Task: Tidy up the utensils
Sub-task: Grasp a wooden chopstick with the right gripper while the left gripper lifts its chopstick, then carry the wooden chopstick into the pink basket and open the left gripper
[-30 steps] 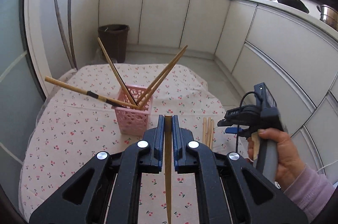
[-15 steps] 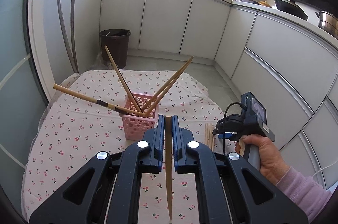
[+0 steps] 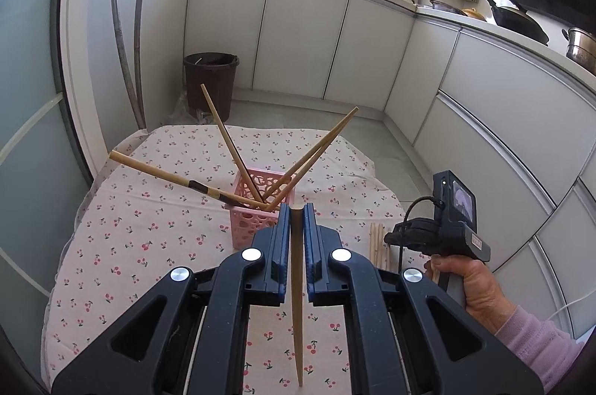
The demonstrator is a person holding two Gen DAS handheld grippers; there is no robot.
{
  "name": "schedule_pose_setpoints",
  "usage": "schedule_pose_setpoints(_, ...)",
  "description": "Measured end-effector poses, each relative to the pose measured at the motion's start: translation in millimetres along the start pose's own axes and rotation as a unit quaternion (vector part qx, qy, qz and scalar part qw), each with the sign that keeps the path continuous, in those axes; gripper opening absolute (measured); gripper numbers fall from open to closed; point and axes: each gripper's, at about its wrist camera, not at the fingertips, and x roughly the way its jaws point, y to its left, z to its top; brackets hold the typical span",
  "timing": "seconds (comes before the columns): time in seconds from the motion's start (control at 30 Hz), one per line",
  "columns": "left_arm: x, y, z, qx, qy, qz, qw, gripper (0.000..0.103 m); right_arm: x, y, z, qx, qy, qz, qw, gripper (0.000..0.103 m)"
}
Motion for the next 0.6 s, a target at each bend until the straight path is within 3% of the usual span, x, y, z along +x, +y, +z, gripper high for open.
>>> schedule_pose_setpoints(0.4,-21,2,3,0.005,-0.024,-0.006,0.9997,0.007,-132,32,-53,-0.1,-0.096,0.08,0.987,0.005)
schedule_pose_setpoints(0.6,-33,8,4,0.007,-0.034,-0.002,0.9994,0.007,-172,40,-86,-0.14,-0.103,0.111,0.978,0.005)
